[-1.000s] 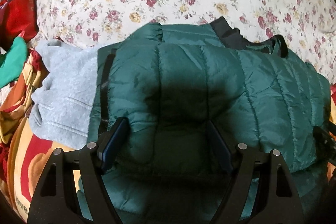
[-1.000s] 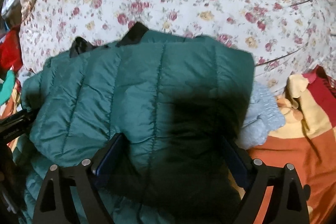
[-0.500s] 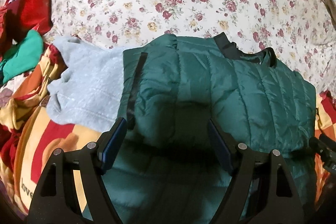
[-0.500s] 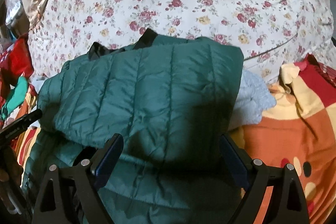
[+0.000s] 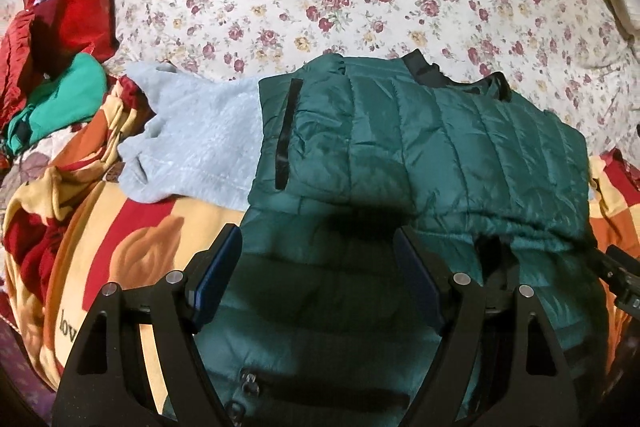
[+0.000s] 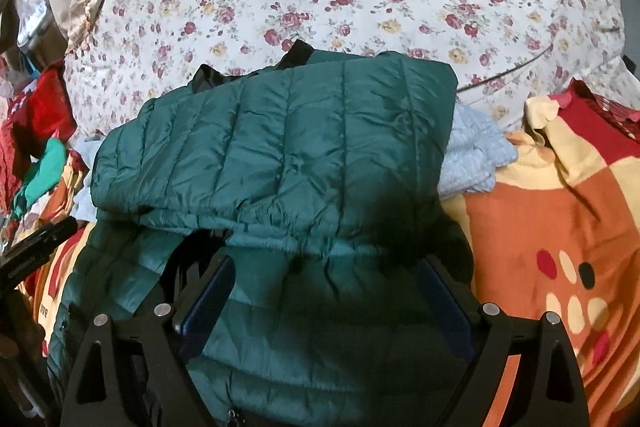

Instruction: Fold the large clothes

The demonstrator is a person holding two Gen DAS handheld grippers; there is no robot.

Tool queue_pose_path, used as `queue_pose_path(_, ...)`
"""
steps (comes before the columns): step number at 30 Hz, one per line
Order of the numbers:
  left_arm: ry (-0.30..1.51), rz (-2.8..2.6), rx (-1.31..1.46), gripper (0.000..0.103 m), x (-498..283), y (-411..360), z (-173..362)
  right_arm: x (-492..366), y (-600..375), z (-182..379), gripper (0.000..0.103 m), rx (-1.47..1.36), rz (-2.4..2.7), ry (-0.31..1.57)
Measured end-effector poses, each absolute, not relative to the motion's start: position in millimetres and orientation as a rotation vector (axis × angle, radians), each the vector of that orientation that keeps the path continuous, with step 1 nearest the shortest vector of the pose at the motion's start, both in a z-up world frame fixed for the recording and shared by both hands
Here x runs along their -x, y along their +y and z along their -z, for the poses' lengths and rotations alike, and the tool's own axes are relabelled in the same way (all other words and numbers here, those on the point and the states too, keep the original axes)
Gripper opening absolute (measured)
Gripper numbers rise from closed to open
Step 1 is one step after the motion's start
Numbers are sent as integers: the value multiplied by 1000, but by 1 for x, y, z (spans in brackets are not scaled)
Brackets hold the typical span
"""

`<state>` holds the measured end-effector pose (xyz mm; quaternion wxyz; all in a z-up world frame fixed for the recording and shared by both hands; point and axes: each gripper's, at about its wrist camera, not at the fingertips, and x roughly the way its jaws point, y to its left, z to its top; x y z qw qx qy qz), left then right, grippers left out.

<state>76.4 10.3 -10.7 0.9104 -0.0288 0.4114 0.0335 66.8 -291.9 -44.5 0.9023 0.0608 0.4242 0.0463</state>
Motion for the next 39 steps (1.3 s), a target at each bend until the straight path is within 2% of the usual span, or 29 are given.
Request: queue_pose_path(39, 931, -81, 27, 79, 63, 57, 37, 66, -294, 74, 91, -189, -91, 1000)
